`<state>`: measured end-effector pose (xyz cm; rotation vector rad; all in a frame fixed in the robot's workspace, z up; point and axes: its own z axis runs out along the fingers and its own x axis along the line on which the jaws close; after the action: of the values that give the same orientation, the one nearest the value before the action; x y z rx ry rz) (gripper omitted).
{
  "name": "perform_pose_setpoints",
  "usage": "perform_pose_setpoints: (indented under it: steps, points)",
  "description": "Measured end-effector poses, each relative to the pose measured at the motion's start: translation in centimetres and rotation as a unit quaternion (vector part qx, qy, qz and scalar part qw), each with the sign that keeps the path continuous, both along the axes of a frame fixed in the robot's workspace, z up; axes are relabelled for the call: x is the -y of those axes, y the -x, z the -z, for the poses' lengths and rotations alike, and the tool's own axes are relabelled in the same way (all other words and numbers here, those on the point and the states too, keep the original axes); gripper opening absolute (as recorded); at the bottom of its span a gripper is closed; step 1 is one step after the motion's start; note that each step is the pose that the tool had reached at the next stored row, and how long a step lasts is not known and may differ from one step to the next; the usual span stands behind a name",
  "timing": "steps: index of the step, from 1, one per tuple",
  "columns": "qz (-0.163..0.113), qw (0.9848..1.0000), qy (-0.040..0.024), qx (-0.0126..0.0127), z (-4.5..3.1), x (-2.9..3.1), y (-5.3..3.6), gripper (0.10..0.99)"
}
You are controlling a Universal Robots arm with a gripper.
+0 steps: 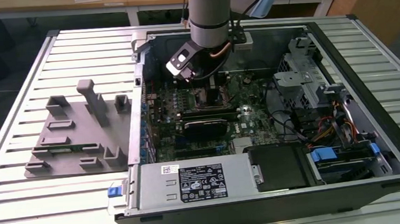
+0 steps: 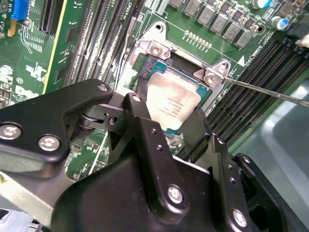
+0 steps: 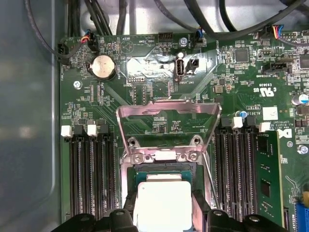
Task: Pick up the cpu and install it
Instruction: 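Place the cpu into insertion slot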
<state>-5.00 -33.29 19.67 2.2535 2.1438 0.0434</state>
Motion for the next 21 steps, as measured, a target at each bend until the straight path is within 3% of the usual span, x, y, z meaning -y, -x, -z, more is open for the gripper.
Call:
perform_pose_setpoints:
  steps: [21]
  points:
    - [-0.006,1.0,-0.0001,-0.0001,0.27,0.15,-0.26,0.529]
